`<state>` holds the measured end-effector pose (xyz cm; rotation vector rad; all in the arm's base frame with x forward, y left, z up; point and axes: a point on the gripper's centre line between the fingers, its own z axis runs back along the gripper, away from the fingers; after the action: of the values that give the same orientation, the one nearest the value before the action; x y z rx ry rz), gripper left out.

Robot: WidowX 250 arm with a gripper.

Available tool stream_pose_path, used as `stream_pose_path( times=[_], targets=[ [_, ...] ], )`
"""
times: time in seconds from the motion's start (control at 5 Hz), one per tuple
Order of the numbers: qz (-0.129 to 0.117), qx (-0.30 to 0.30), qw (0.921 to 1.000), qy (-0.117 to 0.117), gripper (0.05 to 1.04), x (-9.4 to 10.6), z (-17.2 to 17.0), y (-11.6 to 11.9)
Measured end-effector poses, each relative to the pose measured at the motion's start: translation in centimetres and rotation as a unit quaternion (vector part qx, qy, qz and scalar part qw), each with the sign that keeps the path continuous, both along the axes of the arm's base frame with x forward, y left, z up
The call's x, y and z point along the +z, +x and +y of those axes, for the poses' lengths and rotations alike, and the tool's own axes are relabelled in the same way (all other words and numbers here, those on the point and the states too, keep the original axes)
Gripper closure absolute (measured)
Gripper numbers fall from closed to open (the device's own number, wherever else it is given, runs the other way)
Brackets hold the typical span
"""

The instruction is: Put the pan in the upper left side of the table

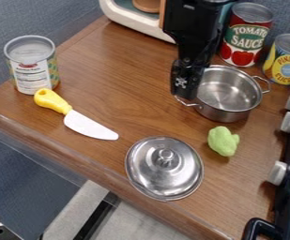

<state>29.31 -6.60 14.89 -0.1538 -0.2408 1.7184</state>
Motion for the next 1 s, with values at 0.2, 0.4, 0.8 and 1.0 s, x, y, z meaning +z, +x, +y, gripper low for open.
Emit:
stream_pose_path(
  times=[0.2,0.4,0.8,1.0],
  targets=[
    [0.014,0.000,0.9999,0.001,0.083,-0.8,0.0,-0.2],
    [0.014,0.020,0.9995,-0.022,0.083,-0.7,0.8,-0.7],
    [0.035,-0.004,0.9989,-0.031,0.083,-3.0,1.4,1.8],
    [0.050,-0.022,0.9981,-0.027,0.083,-4.9,1.0,3.0]
  ],
)
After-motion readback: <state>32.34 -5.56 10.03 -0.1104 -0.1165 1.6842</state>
